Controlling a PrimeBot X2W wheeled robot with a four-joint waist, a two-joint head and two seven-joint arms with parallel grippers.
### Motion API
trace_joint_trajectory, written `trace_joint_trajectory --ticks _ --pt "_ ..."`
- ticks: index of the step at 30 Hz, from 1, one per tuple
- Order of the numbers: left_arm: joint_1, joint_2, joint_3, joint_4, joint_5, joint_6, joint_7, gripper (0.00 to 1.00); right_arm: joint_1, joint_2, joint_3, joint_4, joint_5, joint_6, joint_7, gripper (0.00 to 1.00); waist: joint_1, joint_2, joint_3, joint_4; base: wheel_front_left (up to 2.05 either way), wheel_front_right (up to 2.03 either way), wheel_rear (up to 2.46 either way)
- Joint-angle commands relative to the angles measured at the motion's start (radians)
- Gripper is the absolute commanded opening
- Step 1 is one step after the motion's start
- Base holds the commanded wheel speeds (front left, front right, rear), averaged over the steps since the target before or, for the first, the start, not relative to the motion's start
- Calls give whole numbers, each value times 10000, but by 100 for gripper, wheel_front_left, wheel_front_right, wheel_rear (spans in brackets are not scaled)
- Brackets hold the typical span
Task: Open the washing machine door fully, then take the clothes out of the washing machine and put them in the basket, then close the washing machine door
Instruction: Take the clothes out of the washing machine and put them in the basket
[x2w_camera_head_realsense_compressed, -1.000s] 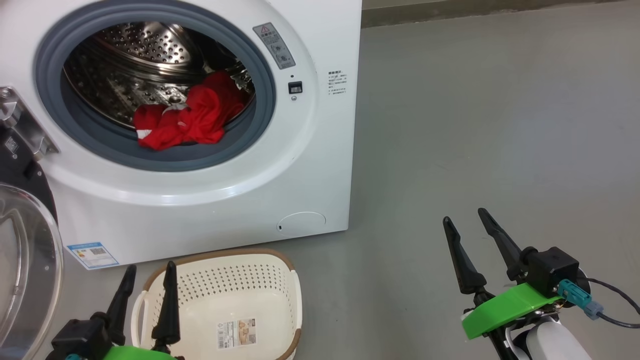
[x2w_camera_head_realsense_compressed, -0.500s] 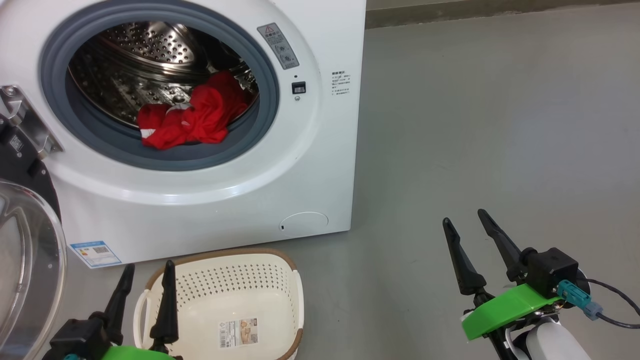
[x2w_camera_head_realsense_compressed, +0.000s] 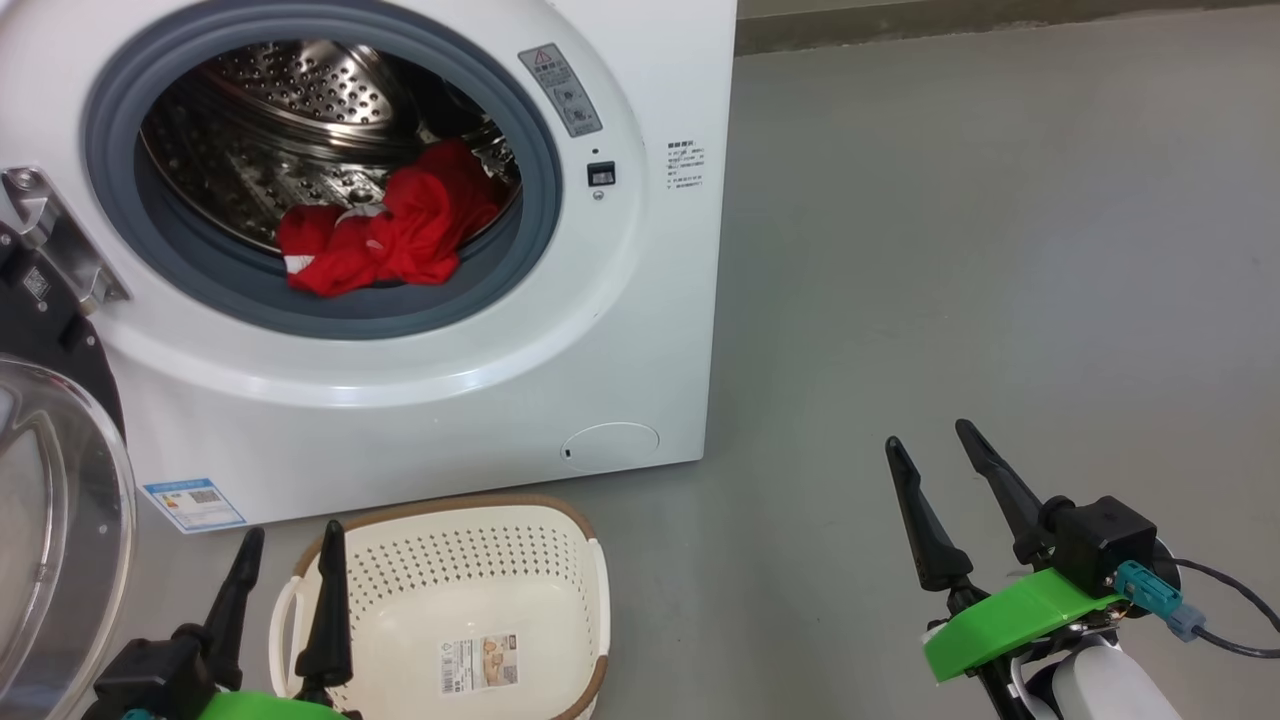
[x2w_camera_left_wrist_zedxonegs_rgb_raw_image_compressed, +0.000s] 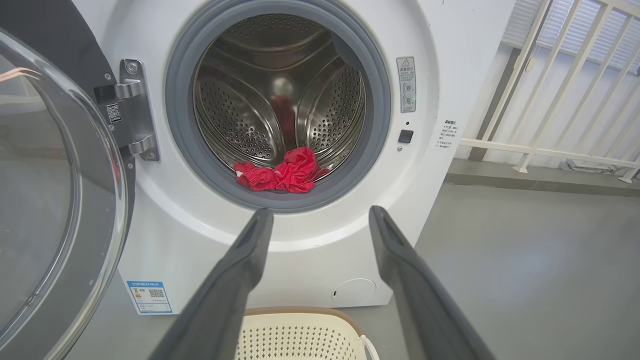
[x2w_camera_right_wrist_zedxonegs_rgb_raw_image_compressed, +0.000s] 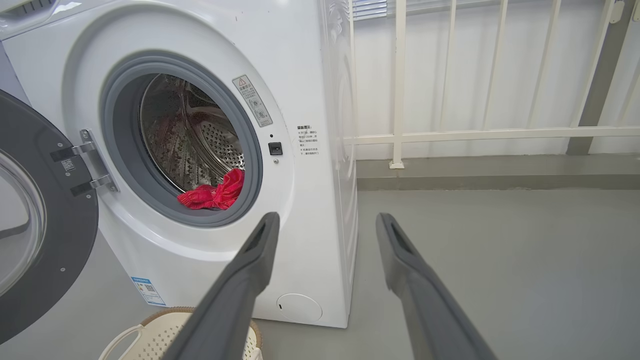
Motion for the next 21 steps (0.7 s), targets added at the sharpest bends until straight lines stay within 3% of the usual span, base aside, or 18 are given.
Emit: trace_joint_trajectory --ticks 1,21 --pt "-151 94 408 -193 107 -43 -122 100 -182 -51 238 -231 50 73 -92 100 0 -1 6 5 21 -21 0" --pt "-199 37 539 -157 117 -110 -122 100 -208 -40 188 -234 57 73 -92 100 0 -1 84 71 66 -66 0"
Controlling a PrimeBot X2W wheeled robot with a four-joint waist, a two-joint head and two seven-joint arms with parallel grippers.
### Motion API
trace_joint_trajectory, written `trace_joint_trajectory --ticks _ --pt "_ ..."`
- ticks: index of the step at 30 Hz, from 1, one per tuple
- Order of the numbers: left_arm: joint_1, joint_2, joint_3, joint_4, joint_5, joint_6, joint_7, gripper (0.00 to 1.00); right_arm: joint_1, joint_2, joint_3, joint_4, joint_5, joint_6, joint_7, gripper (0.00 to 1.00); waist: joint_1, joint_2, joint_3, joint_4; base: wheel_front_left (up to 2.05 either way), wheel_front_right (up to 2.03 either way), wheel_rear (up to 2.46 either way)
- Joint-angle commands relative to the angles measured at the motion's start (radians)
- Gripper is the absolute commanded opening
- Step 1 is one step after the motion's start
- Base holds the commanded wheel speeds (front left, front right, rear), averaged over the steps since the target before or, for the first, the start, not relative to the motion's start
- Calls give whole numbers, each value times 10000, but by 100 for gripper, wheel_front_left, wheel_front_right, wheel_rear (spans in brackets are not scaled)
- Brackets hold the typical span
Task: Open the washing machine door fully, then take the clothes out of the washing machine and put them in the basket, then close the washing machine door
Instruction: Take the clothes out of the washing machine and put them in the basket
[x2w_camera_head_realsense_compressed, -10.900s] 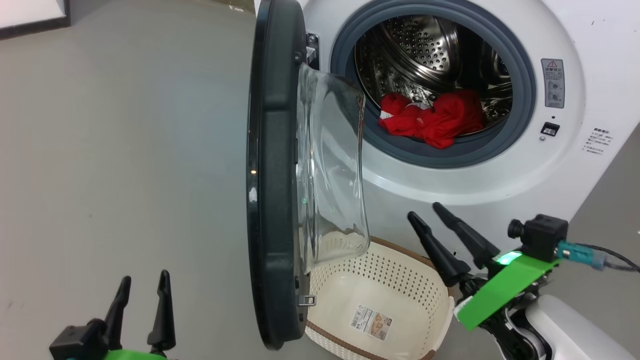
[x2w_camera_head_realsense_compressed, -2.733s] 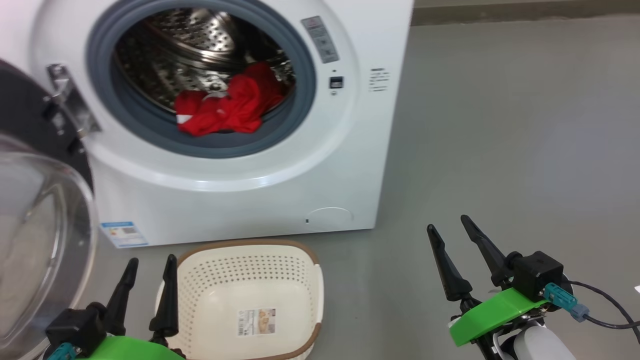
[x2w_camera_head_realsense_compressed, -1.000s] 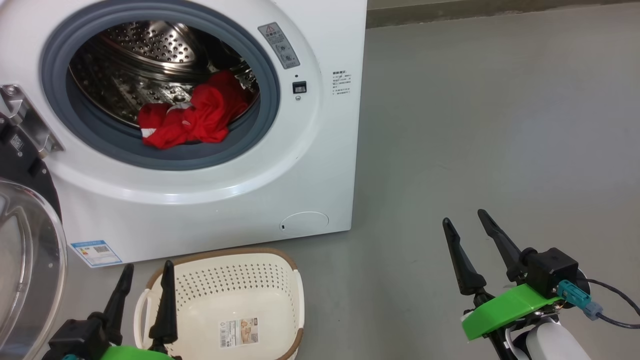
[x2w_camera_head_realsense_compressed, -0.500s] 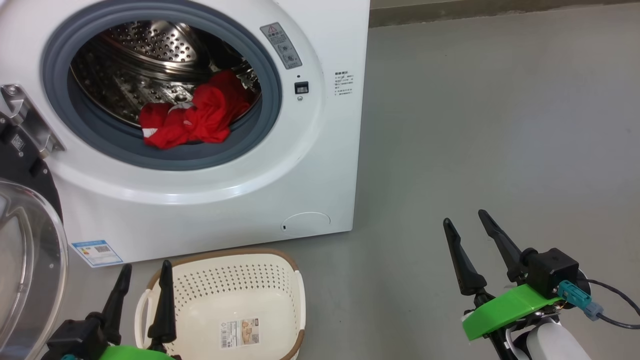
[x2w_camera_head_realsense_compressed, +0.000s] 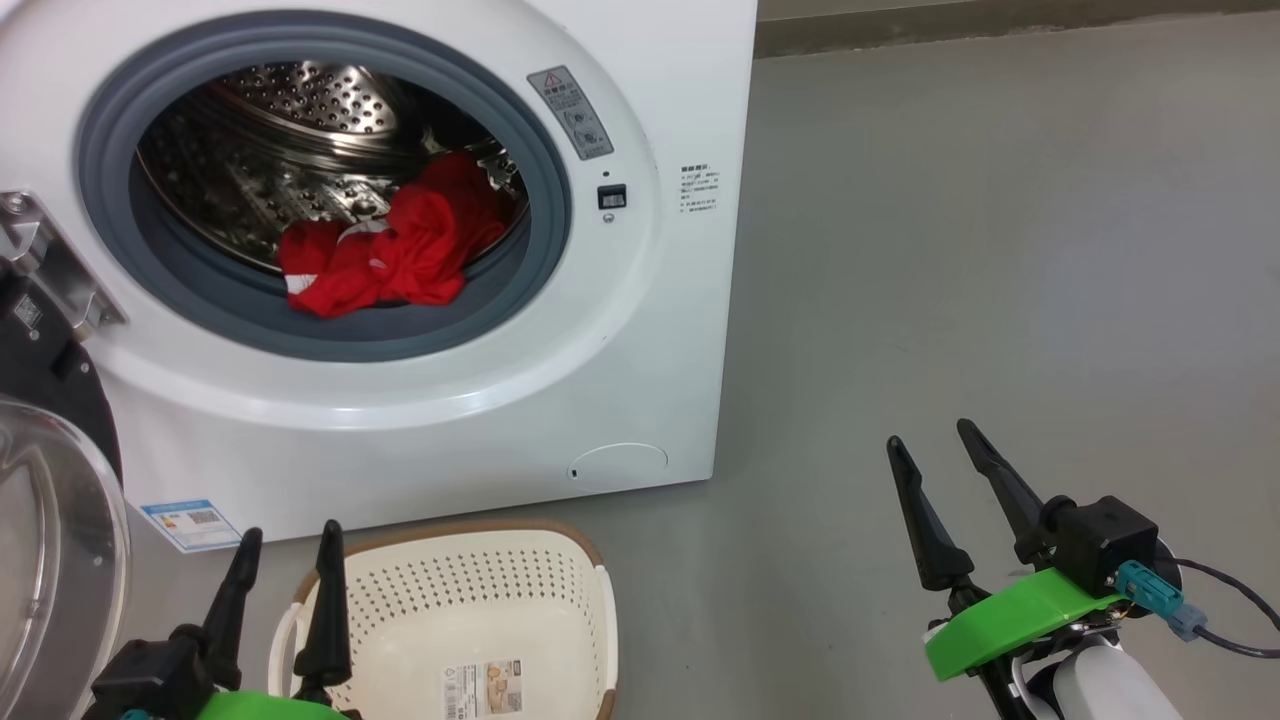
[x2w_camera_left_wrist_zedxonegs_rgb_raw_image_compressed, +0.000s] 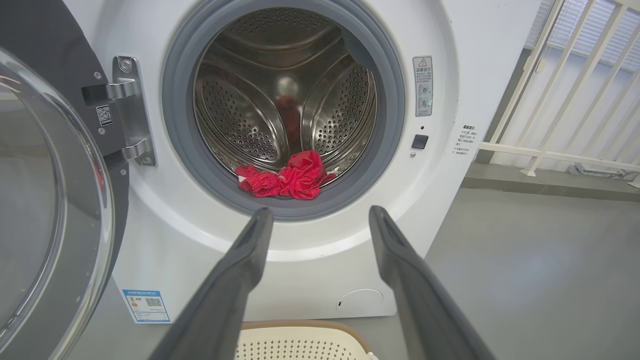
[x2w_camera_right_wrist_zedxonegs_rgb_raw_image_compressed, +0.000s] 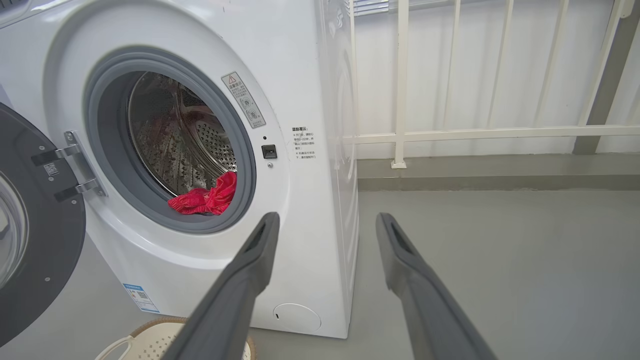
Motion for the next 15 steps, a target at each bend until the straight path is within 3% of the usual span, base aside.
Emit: trace_joint_trajectory --ticks 1,15 --pt "-206 171 391 -181 43 -82 -122 100 -211 -40 214 -236 56 73 -92 100 0 -1 16 5 68 -68 0" --pt "-270 208 389 -144 67 -95 -122 100 -226 2 178 -264 34 73 -92 100 0 -1 85 38 68 -68 0"
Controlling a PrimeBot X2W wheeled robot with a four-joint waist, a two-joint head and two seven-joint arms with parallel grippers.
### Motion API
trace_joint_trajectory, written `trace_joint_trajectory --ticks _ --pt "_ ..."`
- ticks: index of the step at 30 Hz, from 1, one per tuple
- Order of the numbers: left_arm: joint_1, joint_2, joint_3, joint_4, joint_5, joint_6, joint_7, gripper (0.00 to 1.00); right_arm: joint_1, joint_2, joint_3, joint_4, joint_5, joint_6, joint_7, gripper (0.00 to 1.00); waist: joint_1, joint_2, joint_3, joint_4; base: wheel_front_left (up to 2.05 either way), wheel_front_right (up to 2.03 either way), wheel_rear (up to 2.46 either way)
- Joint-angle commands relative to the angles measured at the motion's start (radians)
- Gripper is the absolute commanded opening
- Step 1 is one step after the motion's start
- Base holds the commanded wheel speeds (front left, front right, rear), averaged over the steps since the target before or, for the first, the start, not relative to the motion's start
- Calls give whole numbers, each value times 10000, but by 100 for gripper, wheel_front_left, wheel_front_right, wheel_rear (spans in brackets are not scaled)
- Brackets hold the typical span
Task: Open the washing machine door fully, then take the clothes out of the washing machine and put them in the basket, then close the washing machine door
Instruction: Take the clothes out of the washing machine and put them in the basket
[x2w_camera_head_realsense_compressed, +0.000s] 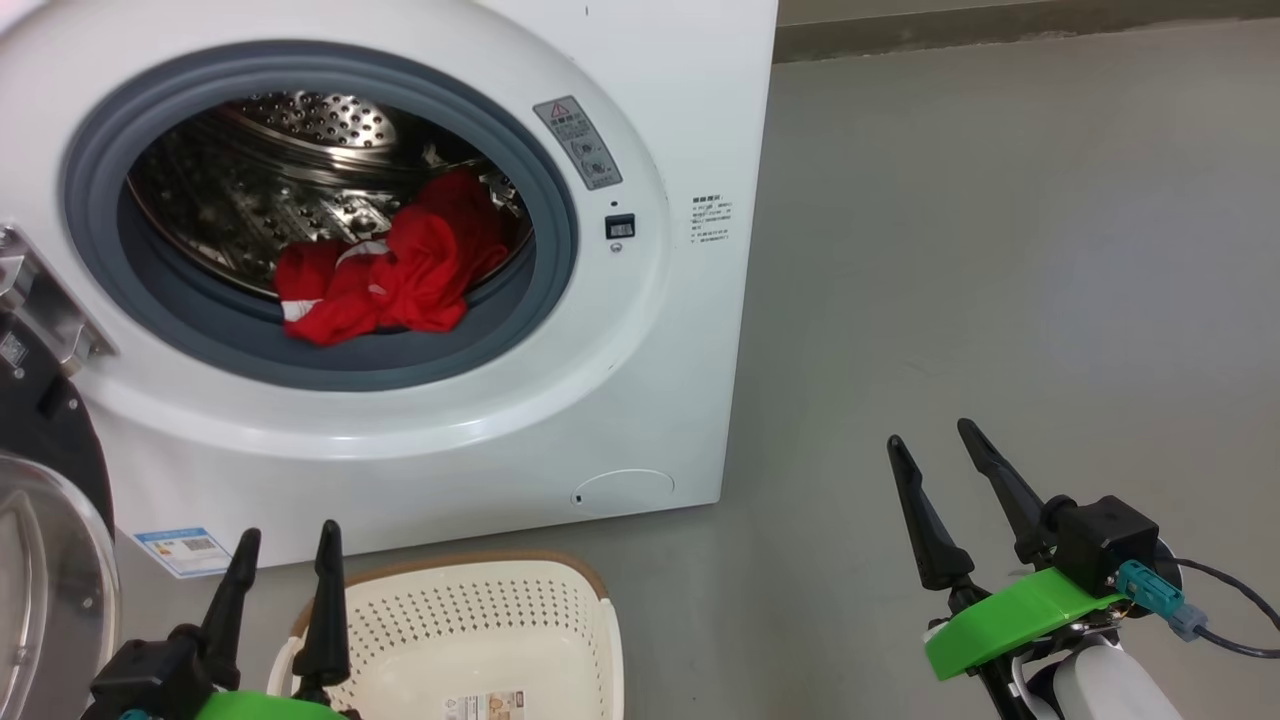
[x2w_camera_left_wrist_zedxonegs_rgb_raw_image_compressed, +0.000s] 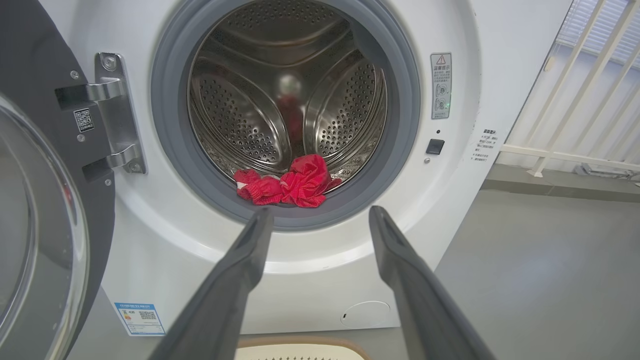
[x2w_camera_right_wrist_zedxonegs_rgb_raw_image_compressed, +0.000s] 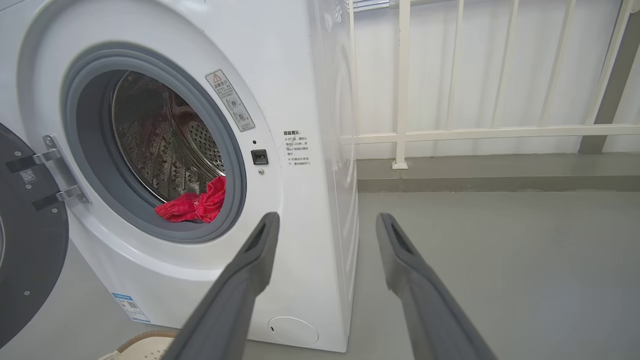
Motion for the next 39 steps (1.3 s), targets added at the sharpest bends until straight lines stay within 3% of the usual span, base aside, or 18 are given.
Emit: trace_joint_trajectory --ticks 1,39 --pt "-273 212 371 -175 71 -36 -122 100 -228 -9 196 -257 34 73 -92 100 1 0 7 2 58 -58 0" --pt "-448 212 456 -18 191 -59 -122 100 -313 54 234 -220 32 73 -92 100 1 0 214 -30 7 -7 0"
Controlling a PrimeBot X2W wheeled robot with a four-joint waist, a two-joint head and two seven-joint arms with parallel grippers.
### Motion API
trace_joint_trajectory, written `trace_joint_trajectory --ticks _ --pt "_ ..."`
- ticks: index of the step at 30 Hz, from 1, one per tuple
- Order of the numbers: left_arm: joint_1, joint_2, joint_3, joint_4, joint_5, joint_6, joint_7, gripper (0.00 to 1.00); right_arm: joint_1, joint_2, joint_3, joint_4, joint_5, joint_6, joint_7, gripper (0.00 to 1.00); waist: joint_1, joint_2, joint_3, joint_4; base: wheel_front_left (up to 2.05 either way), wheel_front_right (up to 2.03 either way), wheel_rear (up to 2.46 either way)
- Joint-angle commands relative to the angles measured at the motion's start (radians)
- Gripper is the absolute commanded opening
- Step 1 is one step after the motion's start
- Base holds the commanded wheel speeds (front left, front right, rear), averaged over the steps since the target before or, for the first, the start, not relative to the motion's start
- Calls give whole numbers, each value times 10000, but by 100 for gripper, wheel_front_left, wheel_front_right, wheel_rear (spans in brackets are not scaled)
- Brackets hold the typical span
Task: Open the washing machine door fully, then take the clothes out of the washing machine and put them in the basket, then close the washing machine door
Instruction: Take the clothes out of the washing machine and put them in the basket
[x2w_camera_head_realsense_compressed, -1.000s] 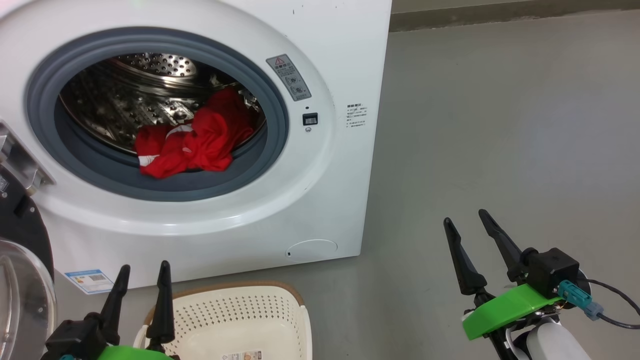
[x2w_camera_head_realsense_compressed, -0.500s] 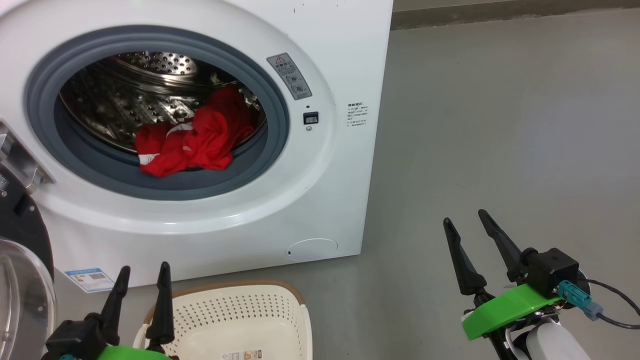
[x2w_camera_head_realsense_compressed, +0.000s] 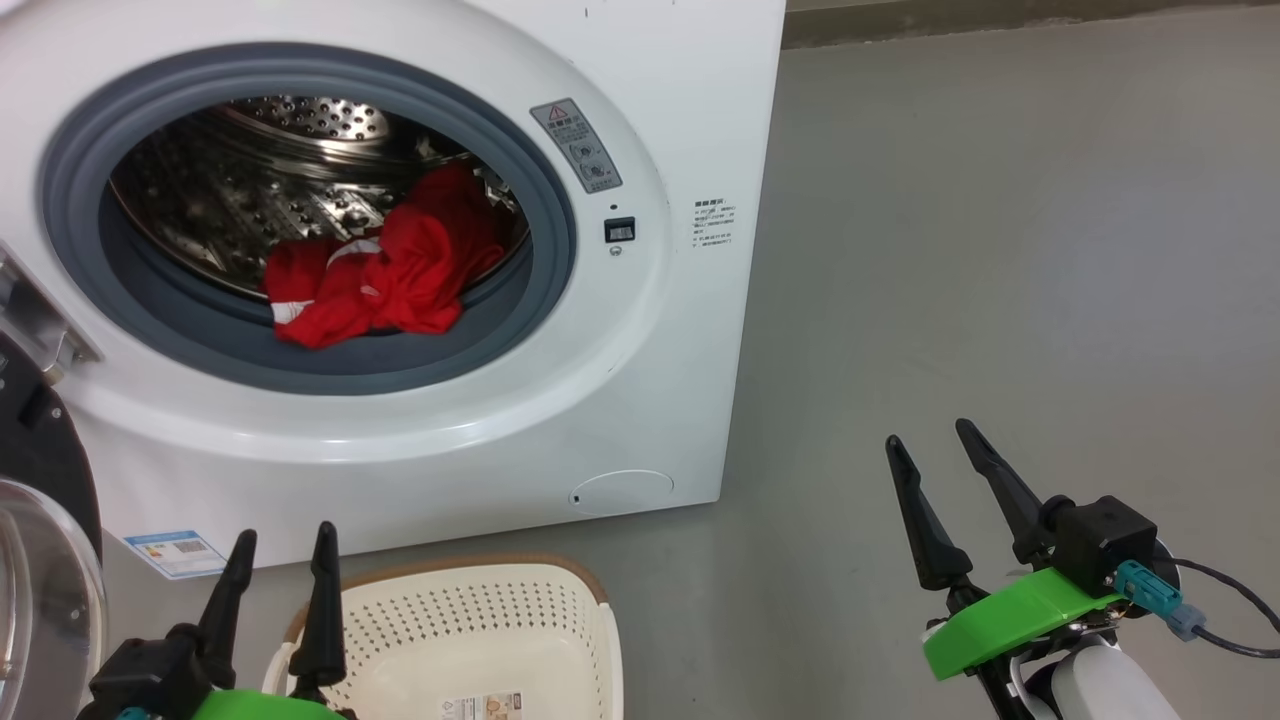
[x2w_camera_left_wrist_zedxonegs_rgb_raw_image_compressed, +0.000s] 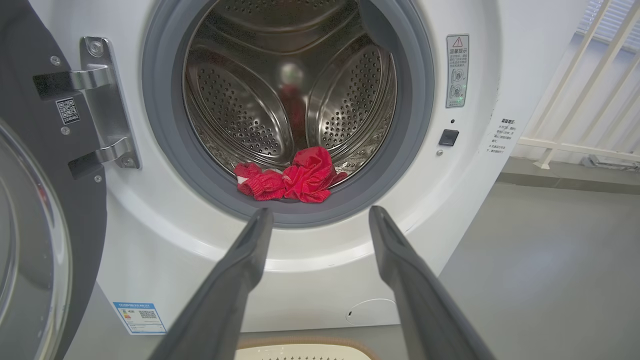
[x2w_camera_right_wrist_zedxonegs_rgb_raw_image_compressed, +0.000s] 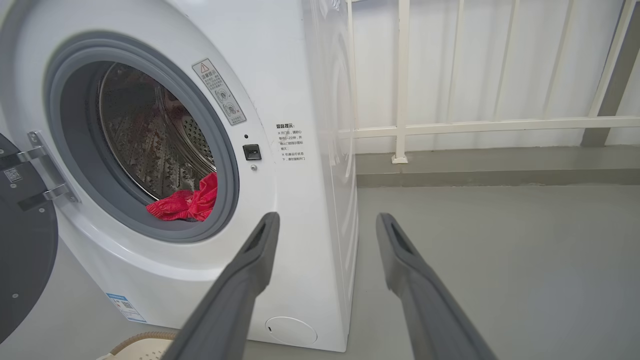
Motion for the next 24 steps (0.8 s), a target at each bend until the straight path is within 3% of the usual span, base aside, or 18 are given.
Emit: trace_joint_trajectory --ticks 1,11,24 --pt "-410 199 389 -189 99 63 -122 100 -316 22 236 -228 21 73 -92 100 0 0 32 -3 0 0 0" --pt "-828 127 422 -86 65 330 -62 100 -372 29 230 -280 -89 73 -92 100 0 0 441 -75 0 0 0" --pt "-2792 784 237 889 210 -27 40 100 -677 42 93 -558 -128 73 -92 100 0 0 1604 -201 0 0 0"
